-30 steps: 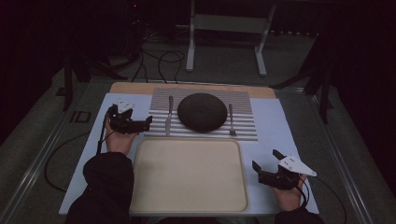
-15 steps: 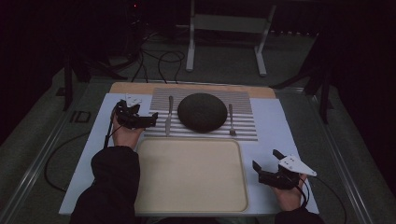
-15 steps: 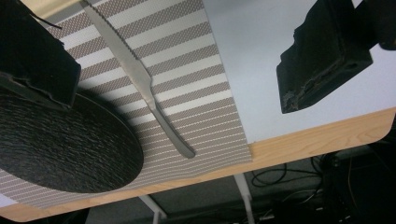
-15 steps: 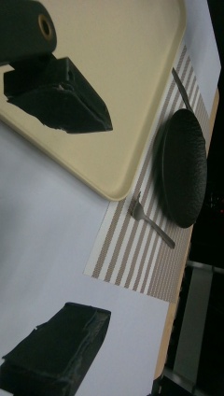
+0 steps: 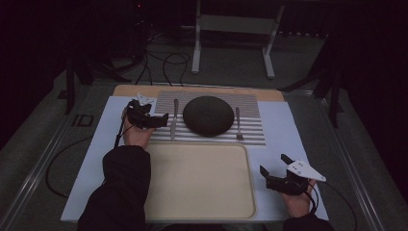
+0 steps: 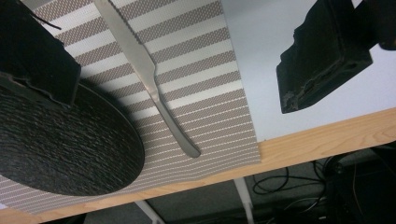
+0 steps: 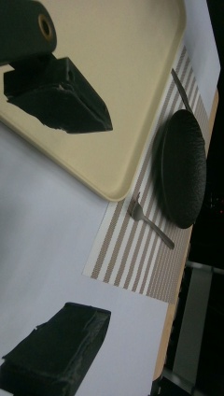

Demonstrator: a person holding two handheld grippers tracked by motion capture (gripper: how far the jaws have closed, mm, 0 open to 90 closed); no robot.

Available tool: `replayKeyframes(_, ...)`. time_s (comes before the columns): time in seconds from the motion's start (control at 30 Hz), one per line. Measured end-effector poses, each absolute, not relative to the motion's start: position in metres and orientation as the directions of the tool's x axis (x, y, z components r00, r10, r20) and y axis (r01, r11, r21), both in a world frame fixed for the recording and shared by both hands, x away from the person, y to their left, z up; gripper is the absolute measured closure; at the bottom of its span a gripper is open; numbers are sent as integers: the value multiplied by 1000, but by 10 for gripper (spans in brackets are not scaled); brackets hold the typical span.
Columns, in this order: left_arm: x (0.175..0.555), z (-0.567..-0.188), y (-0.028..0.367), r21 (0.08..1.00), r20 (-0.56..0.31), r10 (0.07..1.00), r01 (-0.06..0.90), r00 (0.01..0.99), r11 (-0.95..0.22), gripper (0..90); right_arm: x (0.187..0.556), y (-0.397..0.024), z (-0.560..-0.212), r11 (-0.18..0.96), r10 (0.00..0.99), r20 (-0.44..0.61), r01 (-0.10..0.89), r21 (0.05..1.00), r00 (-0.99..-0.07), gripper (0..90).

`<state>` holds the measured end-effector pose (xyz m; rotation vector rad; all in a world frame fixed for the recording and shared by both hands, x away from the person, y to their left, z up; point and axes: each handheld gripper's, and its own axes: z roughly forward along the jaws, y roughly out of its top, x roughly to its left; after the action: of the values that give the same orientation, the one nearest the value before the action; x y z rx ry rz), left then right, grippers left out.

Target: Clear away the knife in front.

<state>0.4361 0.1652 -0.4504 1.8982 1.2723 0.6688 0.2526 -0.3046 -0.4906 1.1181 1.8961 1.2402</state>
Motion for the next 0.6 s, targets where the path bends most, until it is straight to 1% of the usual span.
replayKeyframes(0.6,459,-455,153,782,30,932,572,361,-247,8,254,-303,-491,206,886,-36,323,924,-463,88)
